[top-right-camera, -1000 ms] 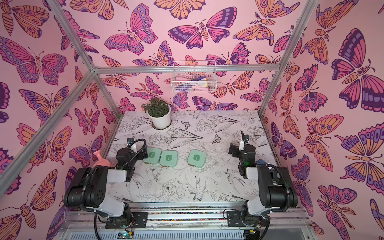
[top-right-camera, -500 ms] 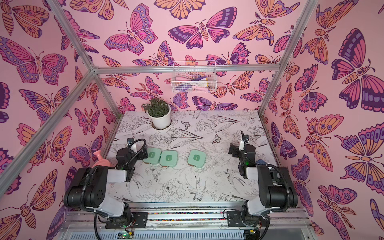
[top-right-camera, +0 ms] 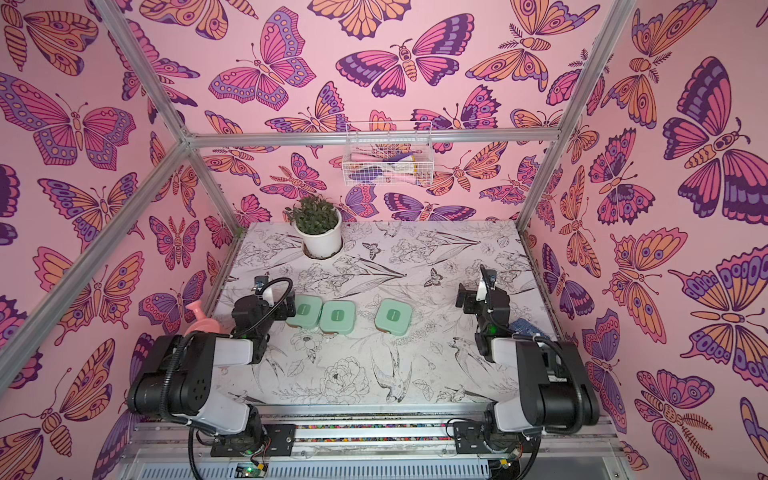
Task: Organize nail clipper sets
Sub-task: Reset both arms
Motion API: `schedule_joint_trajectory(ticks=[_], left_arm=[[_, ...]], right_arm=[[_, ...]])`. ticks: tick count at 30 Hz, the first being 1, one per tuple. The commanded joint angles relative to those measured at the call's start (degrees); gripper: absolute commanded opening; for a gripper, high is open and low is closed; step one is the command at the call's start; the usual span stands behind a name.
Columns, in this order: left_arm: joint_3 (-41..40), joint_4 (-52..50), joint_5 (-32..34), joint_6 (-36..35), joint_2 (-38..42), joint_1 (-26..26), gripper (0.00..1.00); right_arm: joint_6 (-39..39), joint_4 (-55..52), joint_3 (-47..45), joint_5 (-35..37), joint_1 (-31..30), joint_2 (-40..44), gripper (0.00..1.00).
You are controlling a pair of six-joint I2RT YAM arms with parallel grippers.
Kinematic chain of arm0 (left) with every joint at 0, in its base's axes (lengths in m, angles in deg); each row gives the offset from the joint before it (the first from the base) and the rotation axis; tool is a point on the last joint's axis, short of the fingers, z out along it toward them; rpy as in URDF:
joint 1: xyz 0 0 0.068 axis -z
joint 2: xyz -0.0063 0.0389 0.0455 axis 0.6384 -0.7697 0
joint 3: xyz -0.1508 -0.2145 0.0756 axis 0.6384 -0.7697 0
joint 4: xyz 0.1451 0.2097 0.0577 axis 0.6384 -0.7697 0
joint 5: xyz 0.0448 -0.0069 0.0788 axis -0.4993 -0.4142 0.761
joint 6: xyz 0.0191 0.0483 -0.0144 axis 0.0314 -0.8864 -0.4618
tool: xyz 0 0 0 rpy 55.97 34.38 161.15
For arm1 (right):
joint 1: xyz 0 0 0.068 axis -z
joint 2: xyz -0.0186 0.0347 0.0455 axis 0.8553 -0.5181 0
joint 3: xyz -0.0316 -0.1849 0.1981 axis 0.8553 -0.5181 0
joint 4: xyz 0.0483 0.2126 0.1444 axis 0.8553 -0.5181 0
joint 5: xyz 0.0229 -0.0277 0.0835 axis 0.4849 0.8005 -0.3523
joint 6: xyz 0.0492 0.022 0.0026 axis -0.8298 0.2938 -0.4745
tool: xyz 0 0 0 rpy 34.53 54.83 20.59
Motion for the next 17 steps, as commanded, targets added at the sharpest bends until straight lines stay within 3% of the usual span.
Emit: schedule_joint_trajectory(ticks=[1,2,5,7,10,13,17], left_arm=[[-0.1,0.3,-0.9,-0.4,0.1,0.0,1.00],[-0.1,0.3,-0.9,-0.4,0.1,0.1,1.00],[-0.1,0.2,-0.8,-0.5,0.1,0.2,1.00],[-0.1,0.2,-0.7,-0.5,0.1,0.2,1.00],[-0.1,0.1,-0.5,-0.6,0.0,0.4,1.00],[0.2,-0.3,-0.5,-0.5,0.0,0.4,1.00],[0.3,-0.4,-0.8,-0.4,0.0,0.1,1.00]], right_arm=[[2.5,-3.0,-2.3,1.8,-1.3,8.2,0.99],[1.5,-3.5,-2.5,4.3,-1.3,8.8,0.99],[-1.1,5.3,0.5,3.3,0.4,-3.9,0.99],[-0.3,-4.4,2.0,3.3,0.1,-0.1,0.99],[0.3,3.0,1.0,1.3,0.1,-3.2,1.00],[0.4,-3.1,2.4,1.5,0.1,-1.4,0.99],[0.3,-1.9,2.1,1.5,0.1,-1.7,0.99]])
